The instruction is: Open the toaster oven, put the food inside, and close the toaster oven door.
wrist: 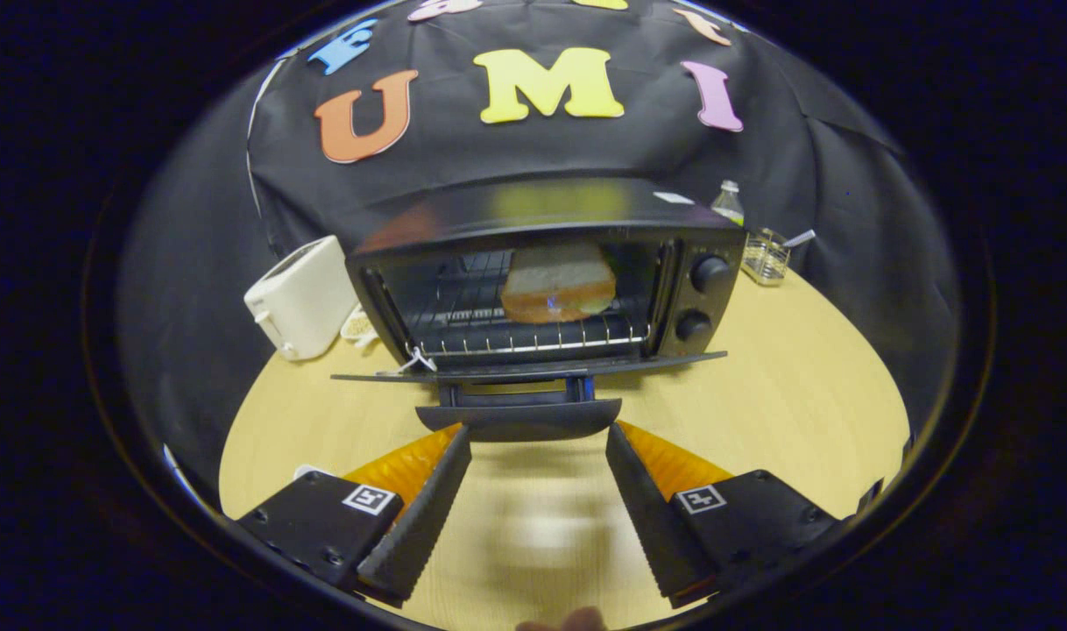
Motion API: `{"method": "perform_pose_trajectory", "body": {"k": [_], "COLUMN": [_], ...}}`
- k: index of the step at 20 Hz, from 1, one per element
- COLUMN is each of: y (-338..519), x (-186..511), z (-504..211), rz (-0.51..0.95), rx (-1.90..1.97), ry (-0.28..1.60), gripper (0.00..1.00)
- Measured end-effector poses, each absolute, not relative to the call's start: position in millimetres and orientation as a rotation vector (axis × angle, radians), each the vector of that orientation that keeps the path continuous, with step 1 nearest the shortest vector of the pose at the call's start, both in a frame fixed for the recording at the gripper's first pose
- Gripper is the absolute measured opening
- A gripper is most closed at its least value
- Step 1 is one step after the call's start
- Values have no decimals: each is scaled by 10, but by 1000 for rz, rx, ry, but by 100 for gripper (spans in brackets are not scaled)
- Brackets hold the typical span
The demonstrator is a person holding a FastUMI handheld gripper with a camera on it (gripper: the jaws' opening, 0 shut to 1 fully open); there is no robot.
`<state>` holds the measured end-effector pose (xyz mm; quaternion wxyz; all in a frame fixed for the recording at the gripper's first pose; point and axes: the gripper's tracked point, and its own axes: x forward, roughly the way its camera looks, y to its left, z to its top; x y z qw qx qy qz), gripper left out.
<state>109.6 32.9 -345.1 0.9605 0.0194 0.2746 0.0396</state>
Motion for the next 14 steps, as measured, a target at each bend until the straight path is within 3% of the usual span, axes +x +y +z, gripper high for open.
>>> {"method": "perform_pose_trajectory", "body": {"k": [7, 14], "y": [441, 456], "x": [1389, 963], "z": [-2220, -532], "rz": [93, 117], "rx": [59, 22], "ry": [366, 127], "gripper": [100, 100]}}
